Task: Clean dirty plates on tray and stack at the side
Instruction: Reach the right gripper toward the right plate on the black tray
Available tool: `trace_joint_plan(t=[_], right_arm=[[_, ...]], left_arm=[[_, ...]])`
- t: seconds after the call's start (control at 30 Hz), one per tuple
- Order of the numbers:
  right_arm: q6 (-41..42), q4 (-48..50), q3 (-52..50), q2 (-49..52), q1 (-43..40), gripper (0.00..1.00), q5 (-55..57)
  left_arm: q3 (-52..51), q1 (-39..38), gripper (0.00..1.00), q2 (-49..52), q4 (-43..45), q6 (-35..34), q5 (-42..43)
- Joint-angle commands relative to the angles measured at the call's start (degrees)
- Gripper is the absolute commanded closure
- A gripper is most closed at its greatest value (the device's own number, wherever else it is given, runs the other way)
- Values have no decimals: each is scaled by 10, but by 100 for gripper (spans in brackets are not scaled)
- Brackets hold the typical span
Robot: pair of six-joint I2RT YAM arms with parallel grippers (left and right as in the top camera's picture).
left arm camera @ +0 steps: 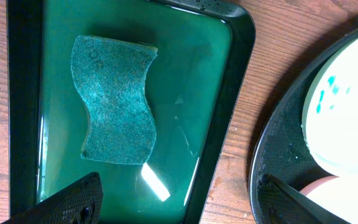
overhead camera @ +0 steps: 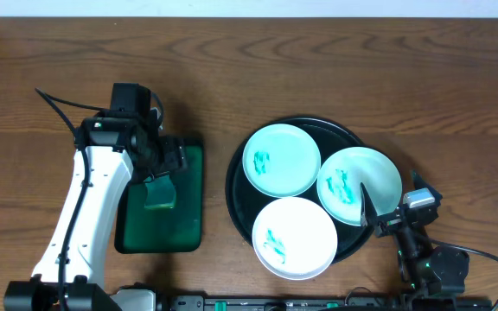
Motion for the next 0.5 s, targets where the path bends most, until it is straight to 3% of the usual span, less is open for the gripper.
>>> trace_joint_plan(t=[0.0, 0.1, 0.27, 0.47], right_arm=[[19, 1, -1, -3, -4, 1, -46], [53, 11, 0, -3, -4, 1, -151], [133, -28, 17, 14, -4, 1, -209], [106, -171, 145, 102, -4, 1, -217]], left_arm=[[12, 1, 20, -4, -3, 10, -3], [12, 1, 20, -4, -3, 10, -3], [12, 1, 20, -4, 2, 10, -3], [12, 1, 20, -4, 8, 9, -3]])
